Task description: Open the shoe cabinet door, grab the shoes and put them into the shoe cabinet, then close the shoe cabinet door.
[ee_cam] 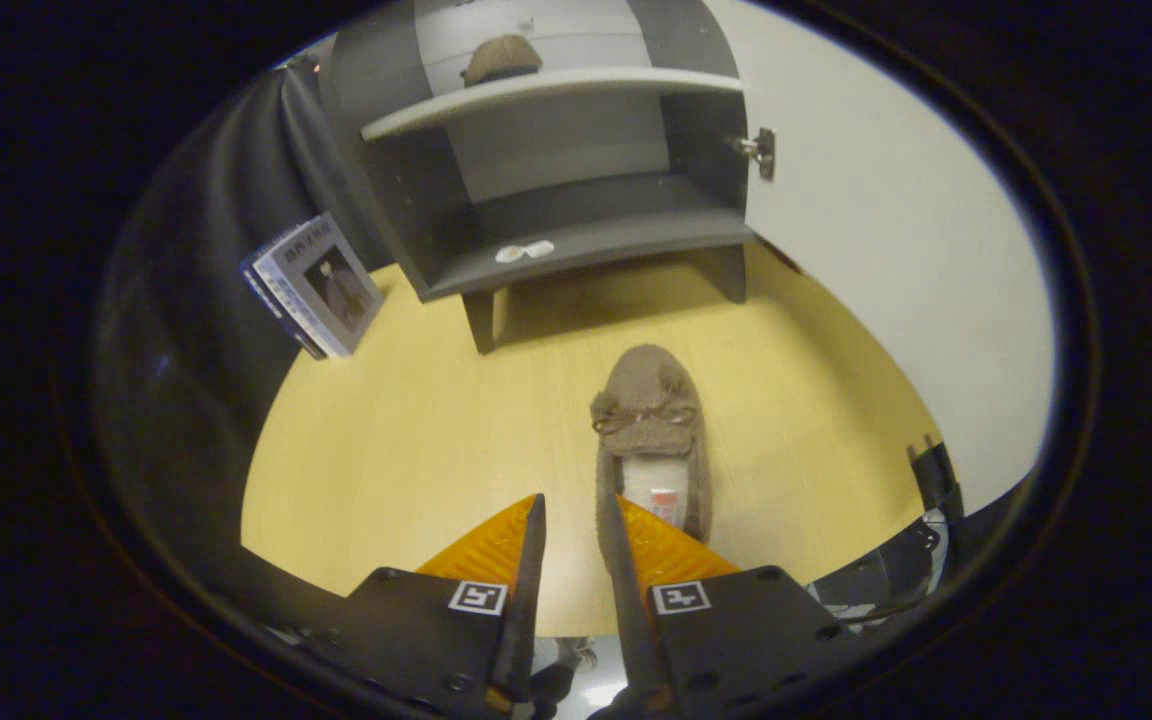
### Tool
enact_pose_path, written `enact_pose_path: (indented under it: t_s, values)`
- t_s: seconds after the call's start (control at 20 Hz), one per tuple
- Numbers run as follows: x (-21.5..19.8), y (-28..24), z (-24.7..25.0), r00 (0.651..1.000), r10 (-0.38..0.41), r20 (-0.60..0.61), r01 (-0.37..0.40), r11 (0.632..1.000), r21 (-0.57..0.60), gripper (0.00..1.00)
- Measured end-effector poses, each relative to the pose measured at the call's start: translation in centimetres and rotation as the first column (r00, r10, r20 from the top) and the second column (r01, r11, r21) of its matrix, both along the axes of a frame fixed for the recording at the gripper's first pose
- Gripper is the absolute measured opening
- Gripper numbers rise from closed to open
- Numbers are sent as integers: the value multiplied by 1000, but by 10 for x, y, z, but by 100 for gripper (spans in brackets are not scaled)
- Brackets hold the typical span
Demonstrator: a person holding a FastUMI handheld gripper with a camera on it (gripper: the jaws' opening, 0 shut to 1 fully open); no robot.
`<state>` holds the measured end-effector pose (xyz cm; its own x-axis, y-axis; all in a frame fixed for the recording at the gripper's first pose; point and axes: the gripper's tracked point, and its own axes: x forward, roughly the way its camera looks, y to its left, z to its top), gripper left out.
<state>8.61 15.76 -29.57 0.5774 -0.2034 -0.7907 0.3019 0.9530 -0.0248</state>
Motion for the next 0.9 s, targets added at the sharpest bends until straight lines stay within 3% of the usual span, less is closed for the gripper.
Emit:
enact_pose_path:
  t_s: [0.25,0.6,0.75,0.9]
  values:
    - [1,-13,-18,998,-37,-60,35,999,-34,38]
    - [-3,-14,-17,990,-7,-138,-1,998,-63,39]
    - [-4,-14,-28,989,-3,-146,-7,998,-65,14]
    - [-3,-16,-30,990,-3,-139,-6,998,-66,11]
